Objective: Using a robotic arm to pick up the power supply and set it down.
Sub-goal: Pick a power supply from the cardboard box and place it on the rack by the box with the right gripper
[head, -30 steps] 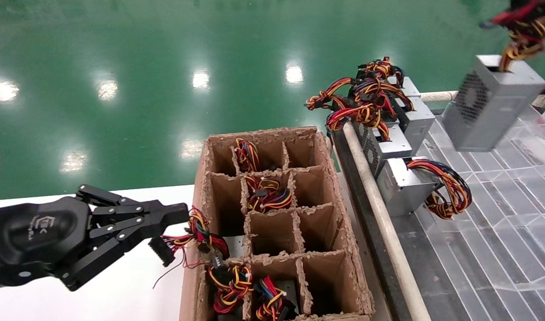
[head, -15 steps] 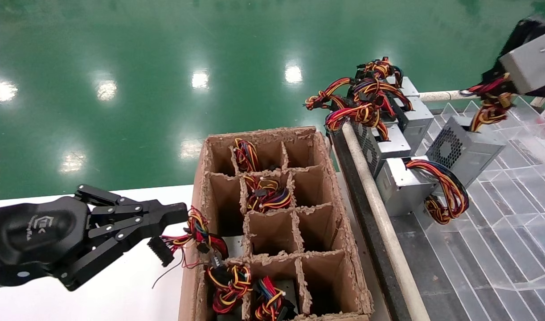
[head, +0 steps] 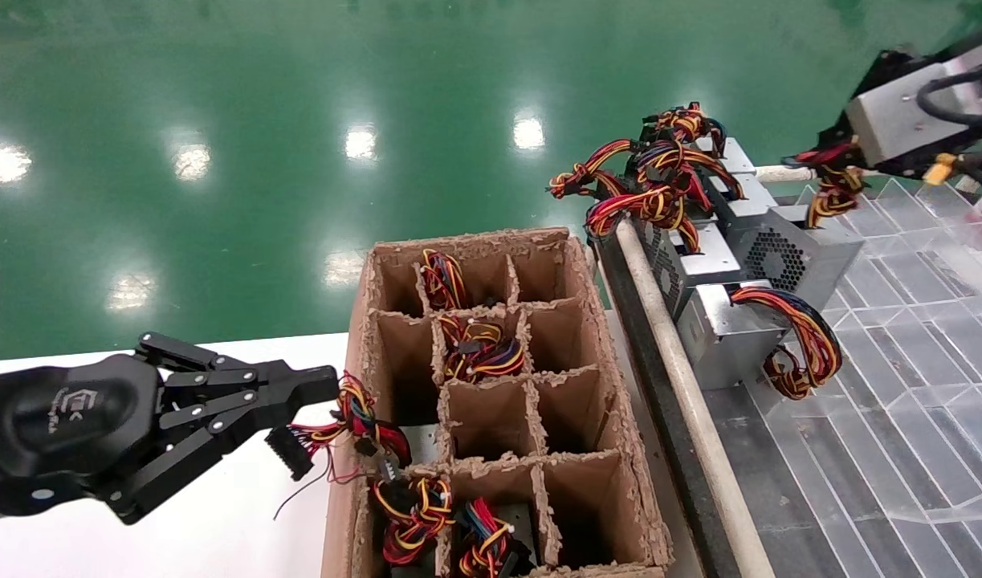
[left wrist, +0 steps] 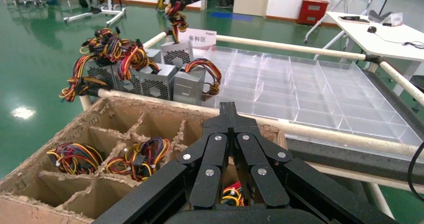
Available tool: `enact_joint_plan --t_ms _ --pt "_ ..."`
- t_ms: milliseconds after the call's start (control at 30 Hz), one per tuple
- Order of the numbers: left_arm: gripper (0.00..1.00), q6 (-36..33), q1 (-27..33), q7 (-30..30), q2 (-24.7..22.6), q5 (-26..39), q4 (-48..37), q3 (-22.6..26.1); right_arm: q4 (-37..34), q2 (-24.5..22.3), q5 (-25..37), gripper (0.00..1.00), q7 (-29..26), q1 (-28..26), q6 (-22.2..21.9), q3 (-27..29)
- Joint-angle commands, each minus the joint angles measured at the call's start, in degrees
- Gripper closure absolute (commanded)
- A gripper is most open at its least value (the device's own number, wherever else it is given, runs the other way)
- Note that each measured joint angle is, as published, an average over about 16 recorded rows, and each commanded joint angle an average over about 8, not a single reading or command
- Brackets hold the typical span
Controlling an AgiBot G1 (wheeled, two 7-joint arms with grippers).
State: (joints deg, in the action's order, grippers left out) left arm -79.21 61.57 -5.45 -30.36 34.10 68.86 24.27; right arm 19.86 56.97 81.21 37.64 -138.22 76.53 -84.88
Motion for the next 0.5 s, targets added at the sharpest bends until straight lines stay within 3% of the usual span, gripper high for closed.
enact_joint_plan --t_ms 33,500 --pt "1.0 0.0 0.0 0.0 0.0 0.0 0.0 0.0 -2.06 0.77 -0.85 1.0 1.51 0.72 -0.25 0.47" --pt "1.0 0.0 0.0 0.0 0.0 0.0 0.0 0.0 -11.59 4.85 -2.74 1.0 6.22 2.14 -6.68 2.18"
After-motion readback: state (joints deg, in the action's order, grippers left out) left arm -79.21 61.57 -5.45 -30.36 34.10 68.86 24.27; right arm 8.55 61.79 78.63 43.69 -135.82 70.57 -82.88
